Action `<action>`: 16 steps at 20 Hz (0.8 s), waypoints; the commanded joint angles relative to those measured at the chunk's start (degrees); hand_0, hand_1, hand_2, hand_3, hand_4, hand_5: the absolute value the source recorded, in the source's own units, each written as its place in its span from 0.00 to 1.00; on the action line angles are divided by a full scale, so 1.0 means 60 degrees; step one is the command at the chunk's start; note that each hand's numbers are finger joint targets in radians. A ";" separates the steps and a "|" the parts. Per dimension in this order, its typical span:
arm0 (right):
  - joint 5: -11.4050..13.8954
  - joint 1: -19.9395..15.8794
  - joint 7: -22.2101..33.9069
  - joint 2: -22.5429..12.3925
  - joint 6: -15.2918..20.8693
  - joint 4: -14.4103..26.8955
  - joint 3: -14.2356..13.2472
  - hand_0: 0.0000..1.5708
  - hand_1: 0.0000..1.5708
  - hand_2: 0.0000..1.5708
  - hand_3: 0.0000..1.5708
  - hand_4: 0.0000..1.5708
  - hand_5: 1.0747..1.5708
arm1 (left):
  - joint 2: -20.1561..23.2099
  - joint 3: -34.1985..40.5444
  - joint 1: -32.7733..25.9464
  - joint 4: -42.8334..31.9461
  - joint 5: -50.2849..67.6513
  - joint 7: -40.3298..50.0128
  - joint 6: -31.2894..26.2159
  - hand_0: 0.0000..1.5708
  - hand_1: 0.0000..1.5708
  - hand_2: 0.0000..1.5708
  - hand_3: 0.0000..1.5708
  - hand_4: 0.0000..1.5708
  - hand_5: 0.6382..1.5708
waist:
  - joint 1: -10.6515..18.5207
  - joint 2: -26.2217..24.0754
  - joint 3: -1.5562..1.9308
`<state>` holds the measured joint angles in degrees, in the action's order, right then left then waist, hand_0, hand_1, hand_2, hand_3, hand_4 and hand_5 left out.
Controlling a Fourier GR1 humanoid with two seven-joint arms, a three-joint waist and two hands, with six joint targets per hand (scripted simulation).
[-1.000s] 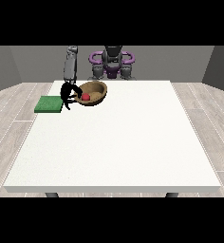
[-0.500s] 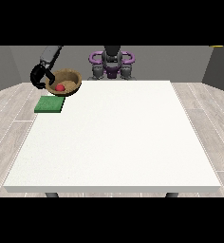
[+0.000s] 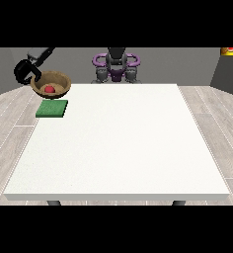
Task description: Pick the cup and pour the ball into the bowl, then pick the bowl and place it on the pad
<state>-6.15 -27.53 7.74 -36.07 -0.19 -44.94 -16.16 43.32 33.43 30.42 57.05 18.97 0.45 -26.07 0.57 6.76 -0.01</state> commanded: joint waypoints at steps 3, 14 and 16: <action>-0.0107 -0.0182 -0.0769 -0.0574 -0.0424 0.0748 -0.0546 1.00 1.00 1.00 0.29 0.71 0.99 | 0.0212 0.0099 -0.0076 0.0016 0.0206 -0.0619 -0.0256 0.00 0.00 0.00 0.00 0.77 0.98 | 0.0341 0.0729 0.0006; -0.0483 -0.0769 -0.1162 0.0452 0.0050 0.1670 -0.0820 1.00 1.00 1.00 0.35 0.65 1.00 | -0.0053 -0.0379 0.0134 0.0527 0.0219 -0.0422 0.0198 0.00 0.00 0.00 0.00 0.77 0.99 | 0.0516 0.0861 0.0010; -0.1078 -0.1060 -0.1066 -0.0026 -0.0211 0.2008 -0.1509 1.00 1.00 1.00 0.38 0.63 1.00 | 0.0567 -0.0038 0.0511 0.0326 0.0624 -0.0168 -0.0163 0.00 0.00 0.00 0.00 0.76 0.99 | 0.0534 0.1286 0.0015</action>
<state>-10.12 -31.92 1.20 -35.08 -0.51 -36.08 -22.32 45.12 32.84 31.55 58.10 20.82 -2.86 -26.71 3.17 13.05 -0.18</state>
